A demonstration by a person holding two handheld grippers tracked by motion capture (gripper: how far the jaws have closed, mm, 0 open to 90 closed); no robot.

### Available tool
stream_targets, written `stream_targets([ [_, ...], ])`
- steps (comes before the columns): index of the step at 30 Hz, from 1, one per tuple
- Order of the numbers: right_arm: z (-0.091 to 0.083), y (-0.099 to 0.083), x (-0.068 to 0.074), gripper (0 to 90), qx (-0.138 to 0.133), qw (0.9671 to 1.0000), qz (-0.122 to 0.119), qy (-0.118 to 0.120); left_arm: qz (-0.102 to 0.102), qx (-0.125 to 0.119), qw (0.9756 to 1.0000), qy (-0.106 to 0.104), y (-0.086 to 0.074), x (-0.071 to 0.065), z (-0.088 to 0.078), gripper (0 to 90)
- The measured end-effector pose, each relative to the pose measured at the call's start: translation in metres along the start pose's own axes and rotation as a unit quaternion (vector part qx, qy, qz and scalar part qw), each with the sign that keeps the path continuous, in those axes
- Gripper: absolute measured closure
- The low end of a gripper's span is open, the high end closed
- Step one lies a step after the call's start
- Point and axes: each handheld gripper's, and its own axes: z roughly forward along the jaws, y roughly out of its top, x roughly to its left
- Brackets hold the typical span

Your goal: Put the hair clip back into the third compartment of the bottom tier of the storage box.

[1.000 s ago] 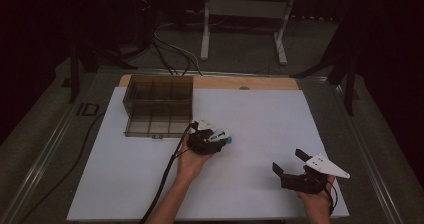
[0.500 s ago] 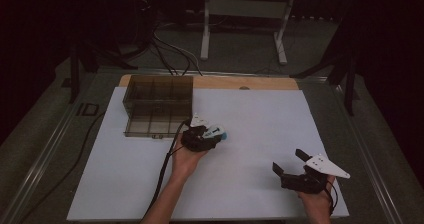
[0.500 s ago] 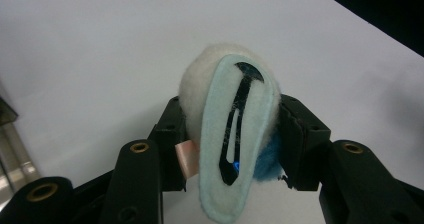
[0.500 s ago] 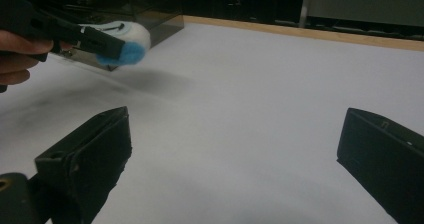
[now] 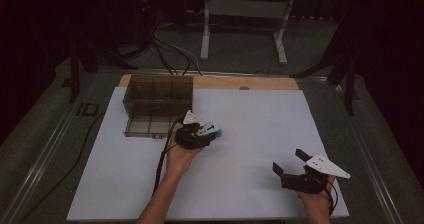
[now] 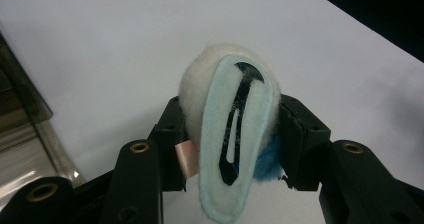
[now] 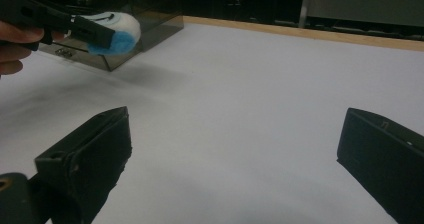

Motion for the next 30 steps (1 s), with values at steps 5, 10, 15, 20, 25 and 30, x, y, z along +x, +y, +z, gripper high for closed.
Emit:
stream_targets([
  [5,0.000,0.000,0.000,1.3,0.000,1.0000,-0.001,0.000,0.000,-0.002,1.0000,0.003,0.001,0.005,-0.004,54.9],
  [10,0.000,0.000,0.000,1.3,0.001,1.0000,0.000,0.000,-0.002,-0.004,1.0000,0.006,0.001,0.009,-0.009,54.9],
  [15,0.000,0.000,0.000,1.3,0.001,1.0000,0.000,0.000,-0.003,-0.005,0.9999,0.010,0.002,0.015,-0.013,54.8],
  [20,0.001,0.000,0.000,1.3,0.001,1.0000,0.000,0.000,0.000,-0.006,0.9998,0.018,0.004,0.021,-0.018,54.9],
  [25,0.001,0.000,0.000,1.2,0.001,1.0000,0.000,0.000,0.001,-0.010,0.9996,0.025,0.006,0.025,-0.022,54.8],
  [30,0.000,0.000,0.000,1.3,0.001,1.0000,0.001,-0.001,-0.001,-0.013,0.9994,0.032,0.007,0.031,-0.027,54.8],
])
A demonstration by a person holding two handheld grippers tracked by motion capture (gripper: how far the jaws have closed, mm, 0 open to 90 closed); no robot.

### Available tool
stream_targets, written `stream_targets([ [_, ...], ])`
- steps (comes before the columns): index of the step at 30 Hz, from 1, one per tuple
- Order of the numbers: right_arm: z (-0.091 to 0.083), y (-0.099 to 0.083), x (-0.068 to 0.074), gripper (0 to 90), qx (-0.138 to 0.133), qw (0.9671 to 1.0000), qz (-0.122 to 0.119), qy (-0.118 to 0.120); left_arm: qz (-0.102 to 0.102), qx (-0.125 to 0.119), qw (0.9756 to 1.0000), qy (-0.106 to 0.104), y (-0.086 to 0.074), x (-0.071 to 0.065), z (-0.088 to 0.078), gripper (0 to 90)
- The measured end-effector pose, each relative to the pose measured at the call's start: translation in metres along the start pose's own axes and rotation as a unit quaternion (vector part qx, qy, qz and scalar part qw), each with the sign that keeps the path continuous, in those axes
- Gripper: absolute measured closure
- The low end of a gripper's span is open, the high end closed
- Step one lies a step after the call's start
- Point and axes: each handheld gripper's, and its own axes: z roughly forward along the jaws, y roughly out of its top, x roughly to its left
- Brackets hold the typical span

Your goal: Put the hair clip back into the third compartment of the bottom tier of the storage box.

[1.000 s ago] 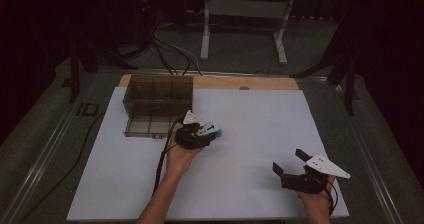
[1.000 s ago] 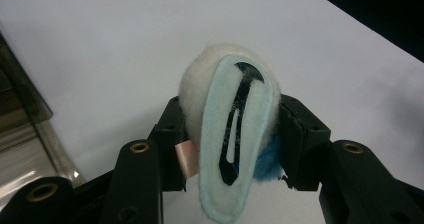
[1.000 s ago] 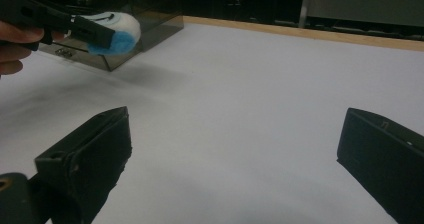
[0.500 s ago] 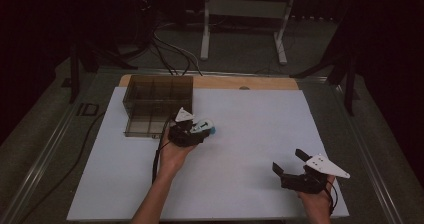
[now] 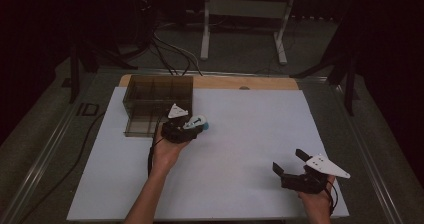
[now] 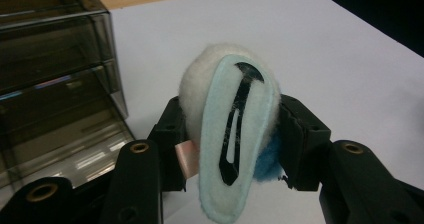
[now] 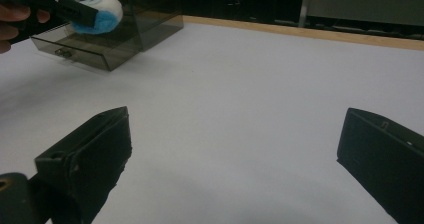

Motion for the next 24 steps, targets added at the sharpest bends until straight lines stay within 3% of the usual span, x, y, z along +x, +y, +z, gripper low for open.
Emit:
stream_targets([
  [24,0.000,0.000,0.000,1.3,0.000,1.0000,0.000,-0.001,-0.013,-0.007,0.9997,0.021,-0.001,0.019,-0.010,54.7],
])
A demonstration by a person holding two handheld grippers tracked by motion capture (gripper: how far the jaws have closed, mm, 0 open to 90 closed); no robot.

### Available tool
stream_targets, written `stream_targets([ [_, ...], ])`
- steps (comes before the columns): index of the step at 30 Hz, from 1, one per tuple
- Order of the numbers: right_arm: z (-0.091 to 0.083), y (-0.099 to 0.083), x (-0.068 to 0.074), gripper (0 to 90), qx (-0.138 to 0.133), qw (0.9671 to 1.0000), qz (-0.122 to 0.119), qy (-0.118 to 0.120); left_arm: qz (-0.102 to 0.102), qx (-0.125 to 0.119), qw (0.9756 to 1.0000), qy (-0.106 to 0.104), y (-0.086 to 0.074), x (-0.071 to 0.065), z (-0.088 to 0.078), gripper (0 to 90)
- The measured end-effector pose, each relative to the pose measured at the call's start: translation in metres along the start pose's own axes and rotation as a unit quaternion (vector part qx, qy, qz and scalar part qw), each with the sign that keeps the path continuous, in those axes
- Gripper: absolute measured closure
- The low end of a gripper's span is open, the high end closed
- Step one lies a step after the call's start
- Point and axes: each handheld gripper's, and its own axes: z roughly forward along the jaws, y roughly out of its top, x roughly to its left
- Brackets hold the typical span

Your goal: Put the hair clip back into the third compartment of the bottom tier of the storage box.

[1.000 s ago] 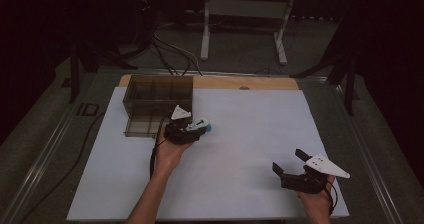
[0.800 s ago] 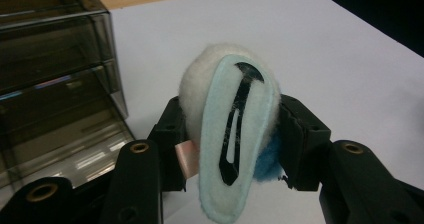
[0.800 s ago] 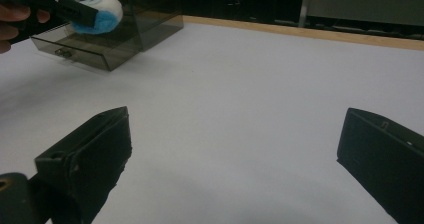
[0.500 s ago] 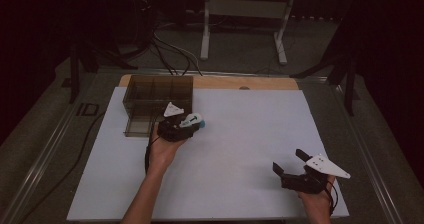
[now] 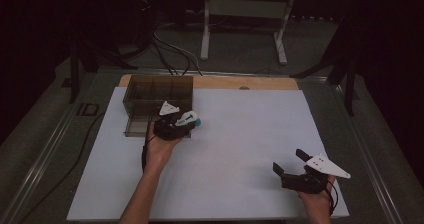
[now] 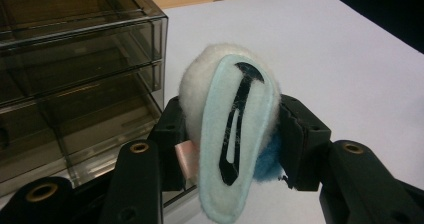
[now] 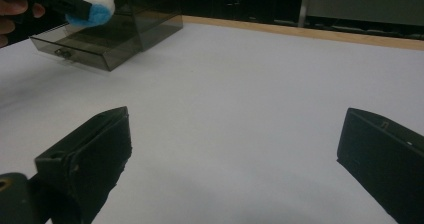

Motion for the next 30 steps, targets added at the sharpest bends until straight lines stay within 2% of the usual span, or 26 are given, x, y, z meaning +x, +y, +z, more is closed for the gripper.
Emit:
stream_targets([
  [30,0.000,0.000,0.000,1.3,0.001,1.0000,0.000,0.000,-0.015,0.013,0.9994,0.027,-0.004,0.023,-0.004,54.1],
])
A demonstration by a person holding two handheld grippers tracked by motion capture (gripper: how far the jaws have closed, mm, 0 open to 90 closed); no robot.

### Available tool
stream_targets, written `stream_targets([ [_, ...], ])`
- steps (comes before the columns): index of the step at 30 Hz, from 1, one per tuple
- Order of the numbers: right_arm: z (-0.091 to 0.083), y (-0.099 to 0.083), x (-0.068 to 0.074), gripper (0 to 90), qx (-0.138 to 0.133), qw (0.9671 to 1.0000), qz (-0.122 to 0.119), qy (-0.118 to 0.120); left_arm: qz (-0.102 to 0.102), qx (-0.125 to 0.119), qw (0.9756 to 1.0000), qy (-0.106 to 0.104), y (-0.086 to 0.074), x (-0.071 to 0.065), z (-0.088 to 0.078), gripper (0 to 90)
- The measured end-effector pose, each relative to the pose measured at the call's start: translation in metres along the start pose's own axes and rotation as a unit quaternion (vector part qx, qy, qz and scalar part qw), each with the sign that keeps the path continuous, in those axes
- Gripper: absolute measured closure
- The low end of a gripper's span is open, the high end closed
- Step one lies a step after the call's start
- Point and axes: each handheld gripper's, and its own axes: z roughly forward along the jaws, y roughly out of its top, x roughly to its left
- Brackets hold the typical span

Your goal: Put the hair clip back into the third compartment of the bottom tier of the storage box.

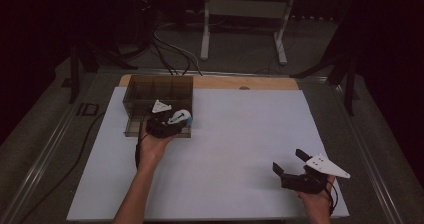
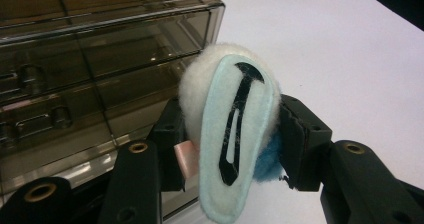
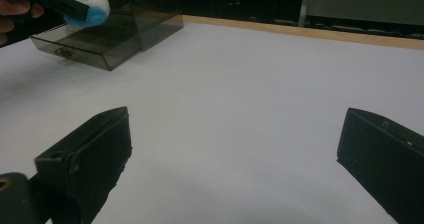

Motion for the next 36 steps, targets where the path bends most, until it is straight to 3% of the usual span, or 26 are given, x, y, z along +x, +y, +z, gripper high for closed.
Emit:
stream_targets([
  [16,0.000,0.000,0.000,1.3,0.000,1.0000,0.000,0.000,0.000,0.018,0.9997,0.016,-0.002,0.009,0.005,53.1],
  [22,0.000,0.000,0.000,1.3,0.000,1.0000,0.000,-0.001,0.003,0.038,0.9989,0.026,-0.005,0.012,0.011,52.2],
  [36,0.000,0.000,0.000,1.3,0.000,1.0000,0.000,-0.001,-0.003,0.059,0.9977,0.033,-0.007,0.013,0.023,50.7],
])
